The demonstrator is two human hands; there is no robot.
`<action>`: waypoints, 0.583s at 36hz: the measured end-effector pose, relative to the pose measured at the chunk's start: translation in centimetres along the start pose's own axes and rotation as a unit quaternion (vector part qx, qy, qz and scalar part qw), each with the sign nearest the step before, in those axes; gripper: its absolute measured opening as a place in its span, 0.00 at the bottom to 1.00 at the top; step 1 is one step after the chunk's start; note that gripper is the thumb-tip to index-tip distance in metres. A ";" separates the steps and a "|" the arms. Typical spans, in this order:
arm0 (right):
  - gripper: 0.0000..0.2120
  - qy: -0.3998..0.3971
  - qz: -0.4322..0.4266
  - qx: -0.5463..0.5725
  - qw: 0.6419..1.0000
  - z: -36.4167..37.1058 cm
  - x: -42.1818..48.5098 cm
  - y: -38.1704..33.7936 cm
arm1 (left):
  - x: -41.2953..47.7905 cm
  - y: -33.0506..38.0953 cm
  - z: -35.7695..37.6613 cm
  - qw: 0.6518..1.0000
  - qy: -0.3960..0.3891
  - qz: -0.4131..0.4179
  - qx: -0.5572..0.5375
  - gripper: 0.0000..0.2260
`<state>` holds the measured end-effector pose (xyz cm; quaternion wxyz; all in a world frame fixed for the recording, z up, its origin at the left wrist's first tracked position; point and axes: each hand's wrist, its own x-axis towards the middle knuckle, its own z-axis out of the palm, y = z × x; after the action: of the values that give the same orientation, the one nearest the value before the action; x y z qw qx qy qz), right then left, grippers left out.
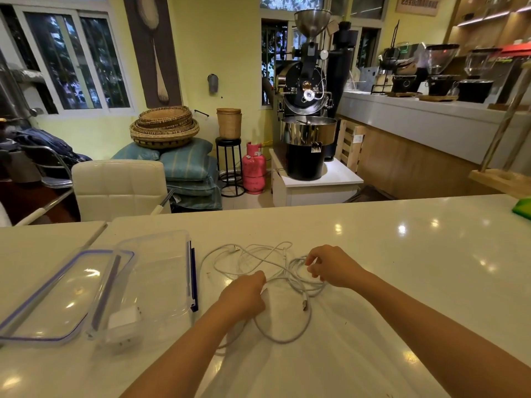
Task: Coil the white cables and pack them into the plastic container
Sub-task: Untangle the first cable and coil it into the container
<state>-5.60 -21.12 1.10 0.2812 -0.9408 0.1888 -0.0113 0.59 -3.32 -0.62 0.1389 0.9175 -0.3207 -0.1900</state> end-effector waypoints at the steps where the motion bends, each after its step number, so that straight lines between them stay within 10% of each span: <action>1: 0.10 0.001 -0.001 -0.001 1.000 0.0 0.0 -0.1 | -0.1 0.0 -0.2 1.000 -0.004 -0.004 -0.019 0.18; 21: 0.04 -0.088 -0.021 -0.029 0.996 1.2 -1.4 -1.9 | -1.5 -0.6 -1.9 0.989 -0.010 0.021 -0.143 0.19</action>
<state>-6.09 -18.54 1.24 0.2693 -0.9496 0.1443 0.0707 0.66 -1.64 1.27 0.2697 0.8793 -0.3107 -0.2398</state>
